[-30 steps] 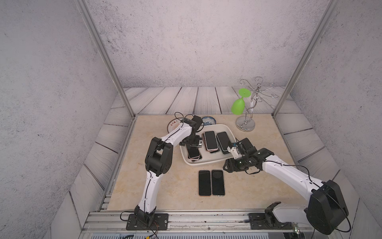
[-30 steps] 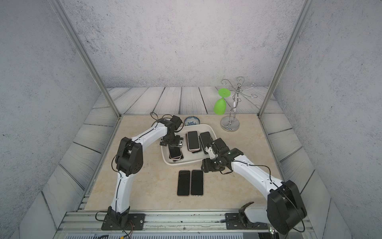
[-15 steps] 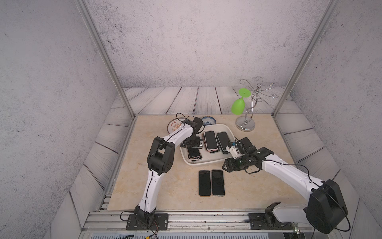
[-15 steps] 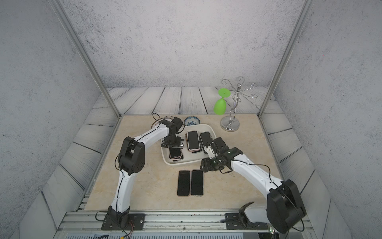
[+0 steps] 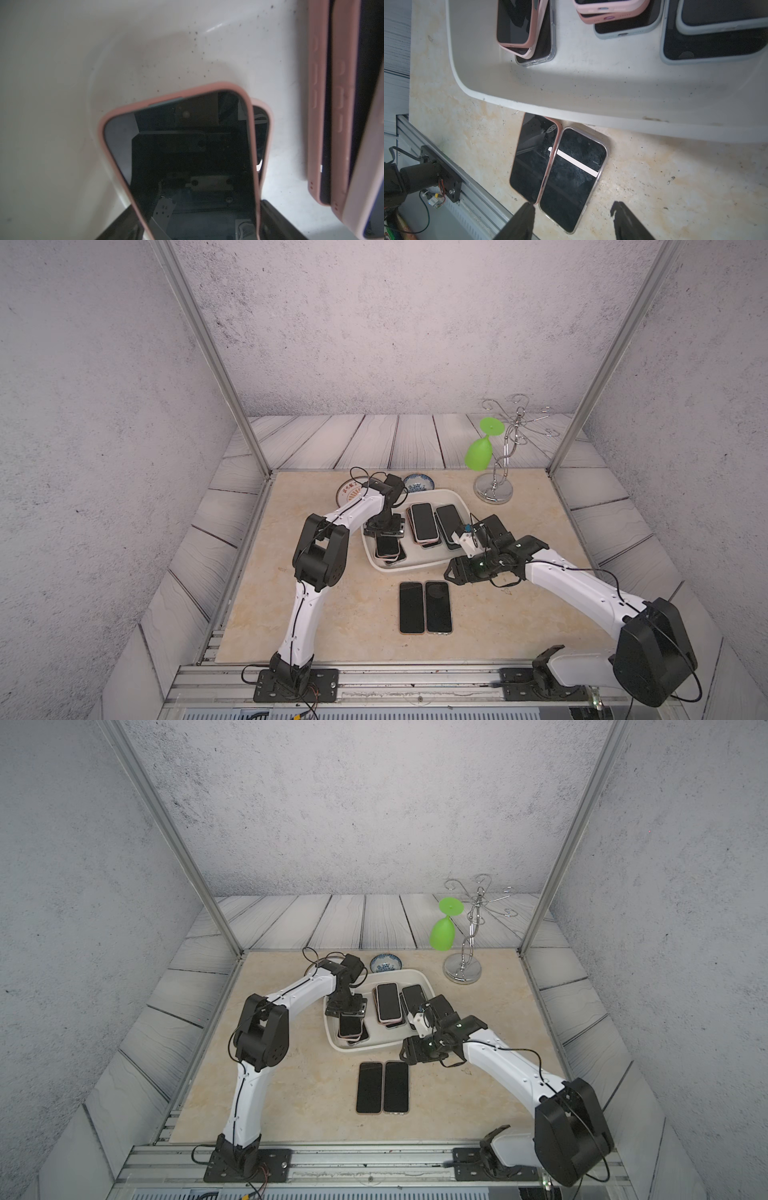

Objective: Take the phone out of the storage box
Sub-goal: Pick up the phone from the storage box.

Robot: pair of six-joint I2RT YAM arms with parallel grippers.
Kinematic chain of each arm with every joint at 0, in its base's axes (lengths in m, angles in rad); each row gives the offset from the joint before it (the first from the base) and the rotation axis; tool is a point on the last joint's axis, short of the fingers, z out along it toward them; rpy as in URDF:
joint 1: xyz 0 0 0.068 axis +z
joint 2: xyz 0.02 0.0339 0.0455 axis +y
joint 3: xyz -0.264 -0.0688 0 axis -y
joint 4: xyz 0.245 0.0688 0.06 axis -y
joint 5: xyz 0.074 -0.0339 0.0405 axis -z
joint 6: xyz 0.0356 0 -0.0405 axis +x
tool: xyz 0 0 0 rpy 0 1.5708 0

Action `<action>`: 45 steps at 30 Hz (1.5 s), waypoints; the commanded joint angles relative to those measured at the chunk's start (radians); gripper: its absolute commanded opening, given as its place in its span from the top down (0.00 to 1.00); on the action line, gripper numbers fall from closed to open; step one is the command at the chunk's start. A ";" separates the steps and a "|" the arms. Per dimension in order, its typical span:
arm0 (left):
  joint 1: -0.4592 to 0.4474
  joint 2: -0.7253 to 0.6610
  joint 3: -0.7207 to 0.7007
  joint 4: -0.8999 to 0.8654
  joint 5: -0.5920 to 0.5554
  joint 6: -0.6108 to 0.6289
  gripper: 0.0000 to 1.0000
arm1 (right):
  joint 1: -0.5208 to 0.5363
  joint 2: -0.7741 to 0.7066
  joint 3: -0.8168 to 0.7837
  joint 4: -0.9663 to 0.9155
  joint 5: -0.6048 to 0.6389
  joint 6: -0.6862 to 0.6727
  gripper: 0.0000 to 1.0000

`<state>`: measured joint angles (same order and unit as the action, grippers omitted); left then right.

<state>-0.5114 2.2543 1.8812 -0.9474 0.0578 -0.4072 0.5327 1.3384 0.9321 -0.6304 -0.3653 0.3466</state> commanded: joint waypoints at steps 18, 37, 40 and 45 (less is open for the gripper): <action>0.006 -0.454 -0.312 0.132 0.337 0.154 0.61 | -0.100 0.306 0.516 0.114 -0.174 0.136 0.36; -0.025 -0.486 -0.341 0.160 0.368 0.148 0.61 | -0.048 0.620 0.708 0.141 -0.414 0.218 0.38; -0.027 -0.481 -0.333 0.160 0.364 0.148 0.61 | -0.025 0.635 0.707 0.137 -0.420 0.213 0.38; -0.033 -0.478 -0.322 0.166 0.372 0.146 0.62 | 0.014 0.653 0.681 0.133 -0.417 0.203 0.51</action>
<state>-0.5362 1.7954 1.5356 -0.8028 0.4023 -0.2653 0.5282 1.9739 1.6367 -0.4919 -0.7631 0.5495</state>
